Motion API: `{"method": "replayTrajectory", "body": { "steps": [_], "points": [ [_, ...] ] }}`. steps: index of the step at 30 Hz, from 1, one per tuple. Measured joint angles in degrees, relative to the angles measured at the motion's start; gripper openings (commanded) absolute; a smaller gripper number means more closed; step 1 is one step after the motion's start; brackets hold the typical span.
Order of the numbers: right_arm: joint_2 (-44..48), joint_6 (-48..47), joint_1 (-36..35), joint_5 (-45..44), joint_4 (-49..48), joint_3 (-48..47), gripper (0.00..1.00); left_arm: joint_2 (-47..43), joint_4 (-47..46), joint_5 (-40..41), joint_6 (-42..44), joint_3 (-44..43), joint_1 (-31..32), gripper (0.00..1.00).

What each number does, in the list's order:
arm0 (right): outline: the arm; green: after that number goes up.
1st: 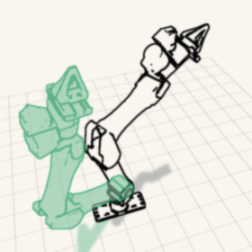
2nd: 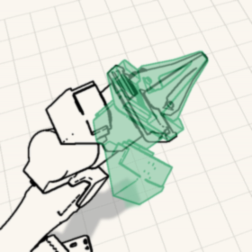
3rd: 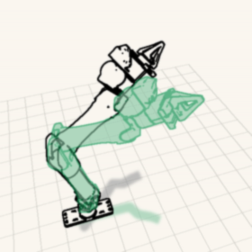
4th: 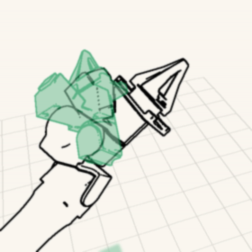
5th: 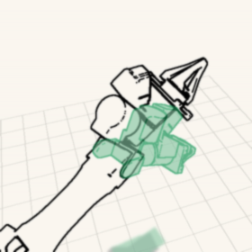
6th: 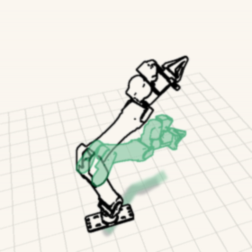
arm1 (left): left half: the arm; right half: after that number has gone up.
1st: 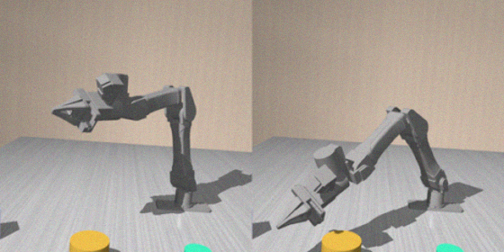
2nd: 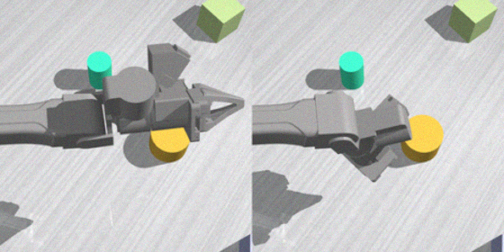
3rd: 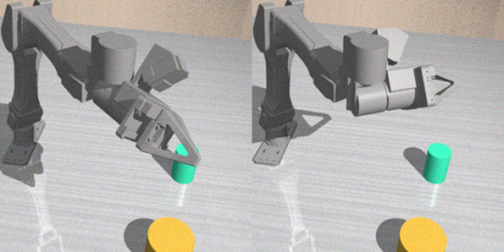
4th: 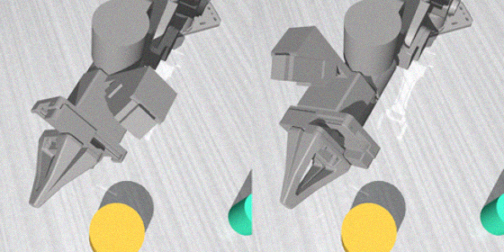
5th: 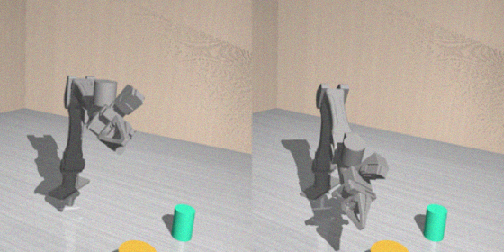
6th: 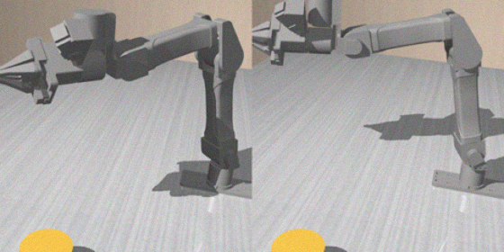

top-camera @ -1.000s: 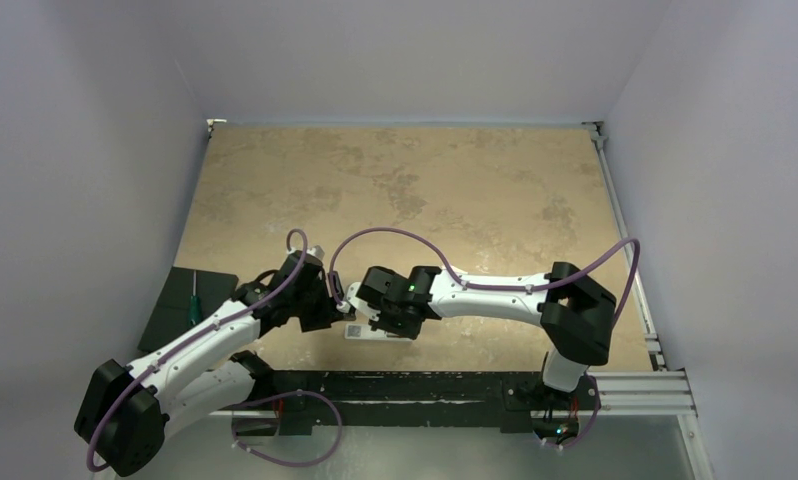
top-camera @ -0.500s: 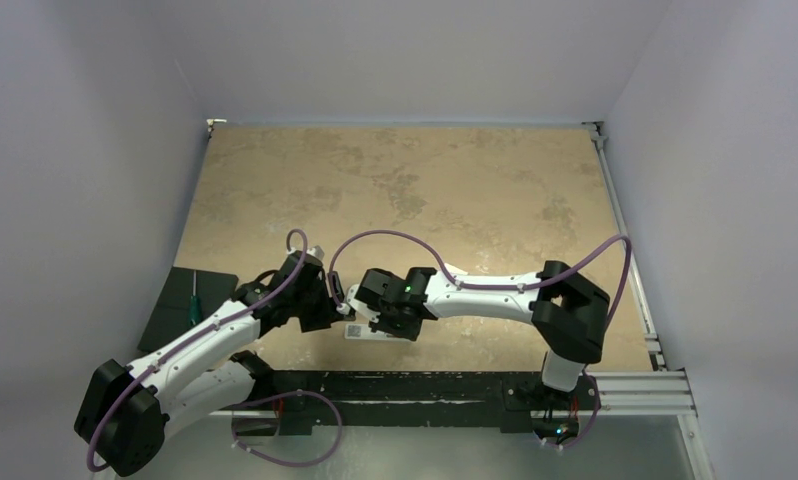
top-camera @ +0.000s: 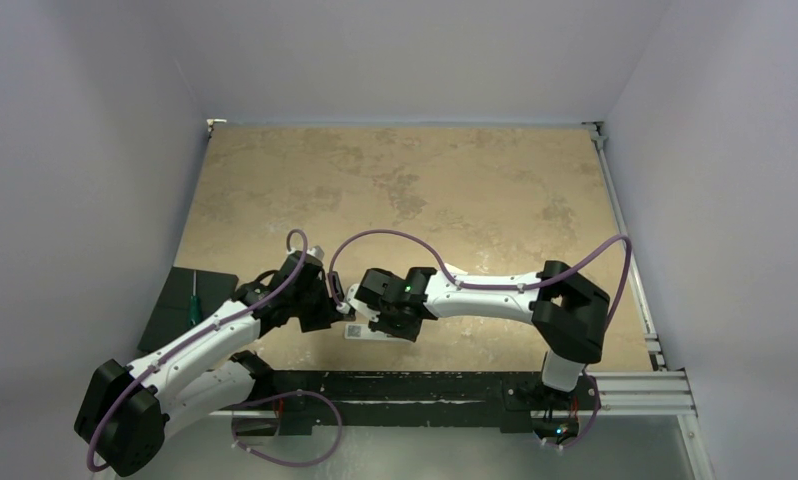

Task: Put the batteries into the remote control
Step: Load the battery into the remote control.

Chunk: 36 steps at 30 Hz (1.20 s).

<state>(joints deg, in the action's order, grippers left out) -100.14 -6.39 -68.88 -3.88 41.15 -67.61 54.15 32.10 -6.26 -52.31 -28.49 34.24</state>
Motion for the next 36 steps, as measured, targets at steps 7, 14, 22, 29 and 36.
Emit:
{"method": "replayTrajectory", "body": {
  "steps": [7, 14, 22, 29, 36],
  "points": [
    [0.00, 0.68, 0.28, -0.70, -0.13, -0.52, 0.32, 0.00, -0.28, -0.02, 0.00, 0.00, 0.02, 0.60],
    [0.94, 2.10, 0.33, -1.29, -0.87, -0.63, 0.34, 0.00, -0.31, -0.02, 0.00, 0.00, 0.02, 0.60],
    [4.90, 5.33, 0.44, -1.77, -1.92, -0.44, 0.34, 0.00, -0.57, -0.42, -0.02, 0.20, 0.02, 0.60],
    [9.09, 12.07, 0.55, -2.95, -3.10, 1.16, 0.34, 0.31, -1.75, -1.31, -0.11, 1.51, 0.00, 0.60],
    [11.34, 21.92, 0.83, -5.64, -3.69, 4.13, 0.34, 1.81, -3.02, -2.32, -0.11, 2.38, 0.00, 0.60]
  ]
}}
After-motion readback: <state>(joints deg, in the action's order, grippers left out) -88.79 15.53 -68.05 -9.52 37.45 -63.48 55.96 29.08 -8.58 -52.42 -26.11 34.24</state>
